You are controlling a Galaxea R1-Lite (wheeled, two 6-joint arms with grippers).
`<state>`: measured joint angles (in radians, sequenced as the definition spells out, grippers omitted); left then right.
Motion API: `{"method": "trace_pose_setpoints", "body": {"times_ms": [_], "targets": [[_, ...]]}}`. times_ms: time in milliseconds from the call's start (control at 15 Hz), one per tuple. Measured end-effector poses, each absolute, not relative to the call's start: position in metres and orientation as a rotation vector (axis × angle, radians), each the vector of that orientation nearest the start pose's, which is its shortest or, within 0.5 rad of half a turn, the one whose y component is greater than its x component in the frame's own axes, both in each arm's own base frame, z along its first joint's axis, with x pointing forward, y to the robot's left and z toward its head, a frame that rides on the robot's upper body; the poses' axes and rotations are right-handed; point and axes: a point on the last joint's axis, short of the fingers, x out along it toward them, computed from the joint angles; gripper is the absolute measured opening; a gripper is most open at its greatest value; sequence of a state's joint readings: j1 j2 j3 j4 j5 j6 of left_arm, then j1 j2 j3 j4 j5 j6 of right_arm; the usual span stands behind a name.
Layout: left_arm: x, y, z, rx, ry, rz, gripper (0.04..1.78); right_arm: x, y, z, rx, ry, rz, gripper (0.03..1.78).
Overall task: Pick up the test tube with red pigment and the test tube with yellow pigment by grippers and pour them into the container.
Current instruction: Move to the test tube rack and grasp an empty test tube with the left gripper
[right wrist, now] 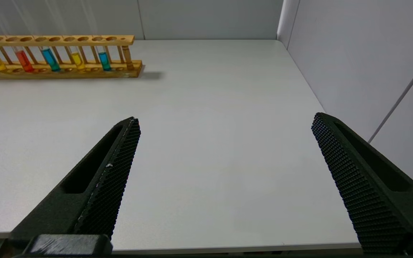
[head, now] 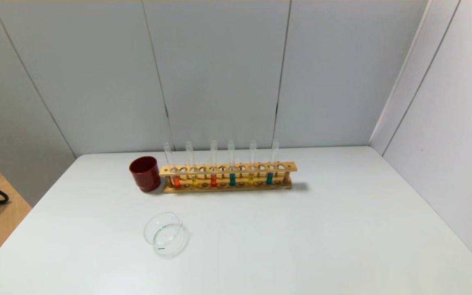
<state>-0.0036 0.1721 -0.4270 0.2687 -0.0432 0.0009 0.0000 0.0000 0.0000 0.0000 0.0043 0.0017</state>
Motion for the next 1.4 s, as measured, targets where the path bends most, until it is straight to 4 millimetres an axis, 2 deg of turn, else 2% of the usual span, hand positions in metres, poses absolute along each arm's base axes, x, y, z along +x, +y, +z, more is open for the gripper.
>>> {"method": "trace_pose_setpoints", "body": {"times_ms": [133, 267, 400, 533, 800, 1000, 1200, 1400], "targets": [[-0.028, -0.001, 0.196, 0.0, 0.068, -0.067, 1.75, -0.023, 0.0, 0.075, 0.002, 0.0, 0.004, 1.75], [0.003, -0.002, 0.221, -0.007, 0.126, -0.115, 1.75, -0.023, 0.0, 0.075, 0.002, 0.0, 0.004, 1.75], [0.046, -0.004, 0.236, -0.015, 0.18, -0.159, 1.75, -0.023, 0.0, 0.075, 0.002, 0.0, 0.004, 1.75], [0.092, -0.005, 0.242, -0.023, 0.21, -0.184, 1.75, -0.023, 0.0, 0.075, 0.002, 0.0, 0.004, 1.75], [0.177, -0.008, 0.231, -0.046, 0.236, -0.206, 1.75, -0.023, 0.0, 0.075, 0.001, 0.0, 0.004, 1.75], [0.229, -0.01, 0.209, -0.045, 0.253, -0.218, 1.75, -0.023, 0.0, 0.075, 0.002, 0.0, 0.004, 1.75], [0.272, -0.018, 0.188, -0.037, 0.237, -0.248, 1.75, -0.023, 0.0, 0.075, 0.001, 0.0, 0.004, 1.75], [0.306, -0.037, 0.172, -0.03, 0.251, -0.304, 1.75, -0.023, 0.0, 0.075, 0.001, 0.0, 0.004, 1.75]]}}
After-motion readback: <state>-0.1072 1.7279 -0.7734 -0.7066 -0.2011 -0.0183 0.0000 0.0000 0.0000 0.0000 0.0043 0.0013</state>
